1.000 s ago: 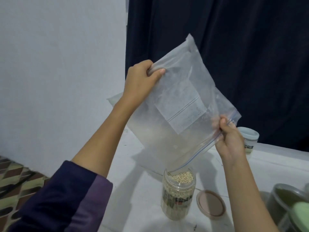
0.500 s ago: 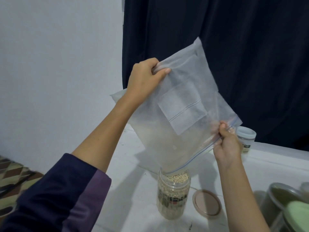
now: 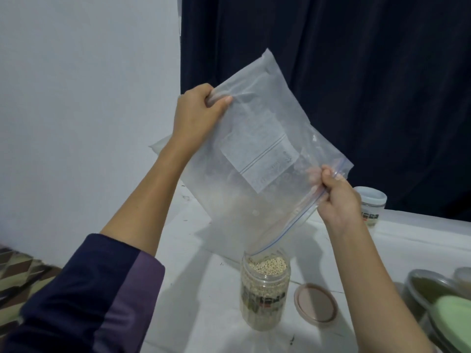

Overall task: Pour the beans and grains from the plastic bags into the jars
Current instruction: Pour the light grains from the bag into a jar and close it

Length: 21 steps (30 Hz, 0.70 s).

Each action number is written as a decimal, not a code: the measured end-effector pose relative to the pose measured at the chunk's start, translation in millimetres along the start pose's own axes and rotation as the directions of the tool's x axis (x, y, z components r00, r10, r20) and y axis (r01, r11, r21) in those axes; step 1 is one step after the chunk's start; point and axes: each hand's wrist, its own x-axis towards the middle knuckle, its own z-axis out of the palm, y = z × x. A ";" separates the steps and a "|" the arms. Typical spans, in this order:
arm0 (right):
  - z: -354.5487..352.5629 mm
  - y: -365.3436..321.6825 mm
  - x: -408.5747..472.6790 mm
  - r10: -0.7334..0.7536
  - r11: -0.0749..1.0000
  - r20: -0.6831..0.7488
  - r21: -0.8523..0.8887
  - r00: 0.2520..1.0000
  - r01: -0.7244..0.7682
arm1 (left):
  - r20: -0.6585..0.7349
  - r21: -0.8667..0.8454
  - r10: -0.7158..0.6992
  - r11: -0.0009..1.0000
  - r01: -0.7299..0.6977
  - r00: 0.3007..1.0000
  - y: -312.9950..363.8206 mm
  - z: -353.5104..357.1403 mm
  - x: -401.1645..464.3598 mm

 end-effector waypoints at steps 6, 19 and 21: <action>21.7 0.2 -0.1 0.032 0.999 -0.029 -0.035 0.999 -0.033 | -0.075 0.003 -0.082 0.997 0.082 0.994 -22.4 -13.9 -0.1; 34.8 -5.2 -2.8 -0.005 0.992 -0.223 -0.126 0.975 -0.024 | 0.064 0.028 -0.076 0.997 0.074 0.995 -86.1 0.0 -22.0; 26.7 -9.4 3.3 -0.004 0.997 -0.234 -0.079 0.972 -0.015 | 0.082 0.068 -0.019 0.998 0.014 0.996 -91.3 8.1 -30.9</action>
